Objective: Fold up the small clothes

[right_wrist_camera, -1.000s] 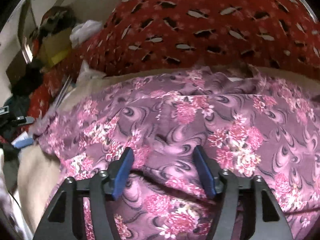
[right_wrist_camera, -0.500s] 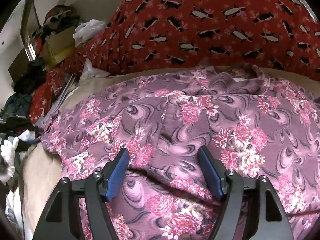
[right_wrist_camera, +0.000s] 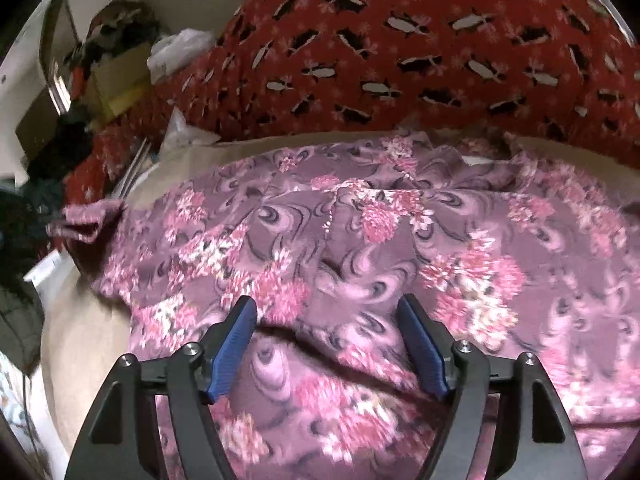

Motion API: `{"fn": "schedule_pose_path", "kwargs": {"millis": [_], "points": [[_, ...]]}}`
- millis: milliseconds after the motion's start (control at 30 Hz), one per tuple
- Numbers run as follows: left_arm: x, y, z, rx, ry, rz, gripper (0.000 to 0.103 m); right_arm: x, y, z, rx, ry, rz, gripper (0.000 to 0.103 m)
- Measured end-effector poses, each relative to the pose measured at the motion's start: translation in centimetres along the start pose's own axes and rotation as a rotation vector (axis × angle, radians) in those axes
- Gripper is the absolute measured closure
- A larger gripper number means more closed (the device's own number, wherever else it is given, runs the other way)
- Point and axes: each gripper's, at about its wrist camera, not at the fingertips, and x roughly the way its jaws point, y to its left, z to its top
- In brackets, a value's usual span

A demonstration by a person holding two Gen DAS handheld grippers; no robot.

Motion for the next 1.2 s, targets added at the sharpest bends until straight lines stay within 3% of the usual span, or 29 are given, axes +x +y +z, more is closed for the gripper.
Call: {"fn": "schedule_pose_path", "kwargs": {"millis": [100,233,433,500,533,633,667,733,800,867,967,1033,1100,1200], "points": [[1.9,-3.0,-2.2,0.053,0.041,0.0,0.095,-2.6,-1.8,-0.7,0.009,-0.028,-0.057,0.03],[5.1,-7.1,-5.8,0.121,0.1,0.007,0.095,-5.9,-6.0,-1.9,0.02,-0.06,-0.197,0.029],[9.9,-12.1,-10.9,0.189,0.193,0.005,0.095,-9.1,-13.2,-4.7,0.066,-0.025,-0.363,0.028],[11.9,-13.5,-12.8,0.204,0.232,0.001,0.095,-9.1,-14.8,-5.8,0.11,0.004,-0.35,0.028],[13.3,-14.3,-13.9,0.213,0.255,-0.001,0.095,-9.4,-15.5,-6.4,0.13,-0.015,-0.303,0.027],[16.6,-15.0,-16.2,0.224,0.302,-0.002,0.095,-9.7,-15.3,-6.9,0.115,-0.041,-0.281,0.015],[17.9,-14.9,-17.0,0.221,0.322,-0.004,0.094,-9.4,-14.9,-7.0,0.088,-0.032,-0.283,0.007],[20.4,-14.1,-18.4,0.217,0.355,0.018,0.094,-8.3,-13.7,-6.9,0.009,0.012,-0.31,0.001],[22.9,-12.8,-19.3,0.211,0.396,0.066,0.094,-7.6,-12.8,-6.8,-0.05,0.039,-0.367,0.001],[24.4,-11.1,-19.9,0.189,0.432,0.099,0.094,-7.5,-12.9,-6.7,-0.049,0.041,-0.365,0.0],[23.1,-10.0,-19.9,0.186,0.426,0.038,0.093,-7.7,-13.5,-6.8,-0.028,0.043,-0.335,0.0],[20.7,-9.7,-20.0,0.217,0.389,-0.002,0.083,-7.7,-13.5,-6.8,-0.034,0.046,-0.333,0.0],[17.1,-8.5,-19.6,0.251,0.288,0.002,0.051,-7.6,-13.5,-6.6,-0.035,0.06,-0.323,0.0],[12.0,-5.6,-18.4,0.239,0.044,0.08,0.032,-8.3,-13.1,-5.6,-0.005,0.077,-0.341,0.006]]}}
